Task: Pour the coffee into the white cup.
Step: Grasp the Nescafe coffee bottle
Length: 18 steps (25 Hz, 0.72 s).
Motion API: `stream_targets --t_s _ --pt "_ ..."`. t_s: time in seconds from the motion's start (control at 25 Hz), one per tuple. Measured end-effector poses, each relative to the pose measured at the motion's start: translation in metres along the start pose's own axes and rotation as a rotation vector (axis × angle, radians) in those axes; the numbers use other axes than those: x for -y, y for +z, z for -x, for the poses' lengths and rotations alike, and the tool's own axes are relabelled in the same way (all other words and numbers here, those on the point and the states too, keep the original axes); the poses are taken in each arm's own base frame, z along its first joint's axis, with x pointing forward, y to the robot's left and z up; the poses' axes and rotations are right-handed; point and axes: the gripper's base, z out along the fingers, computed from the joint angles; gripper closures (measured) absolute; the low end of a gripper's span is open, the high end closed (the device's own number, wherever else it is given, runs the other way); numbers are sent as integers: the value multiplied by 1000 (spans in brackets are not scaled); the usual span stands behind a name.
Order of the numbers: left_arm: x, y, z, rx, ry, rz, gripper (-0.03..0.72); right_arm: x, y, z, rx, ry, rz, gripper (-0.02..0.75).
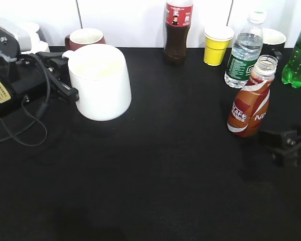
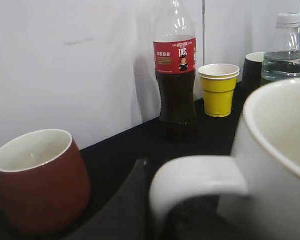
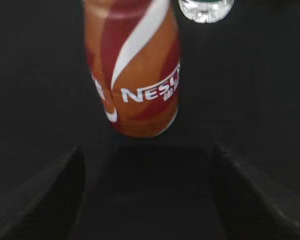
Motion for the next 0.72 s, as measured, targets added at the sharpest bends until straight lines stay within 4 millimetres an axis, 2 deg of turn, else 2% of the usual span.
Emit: stream_targets --t_s 0.08,0.12,0.2,0.32,0.48,0.72 --pt "0 0 0 0 0 0 653 -2 8 2 63 8 30 130" --pt "0 0 0 0 0 0 653 -2 16 1 72 1 50 88" --pt "0 0 0 0 0 0 653 -6 35 -10 37 -69 115 66" --pt "0 0 0 0 0 0 653 1 49 -19 52 -56 63 66" --pt "0 0 0 0 0 0 653 3 54 -12 142 -85 34 66" --pt "0 0 0 0 1 -1 653 5 83 -16 226 -82 60 69"
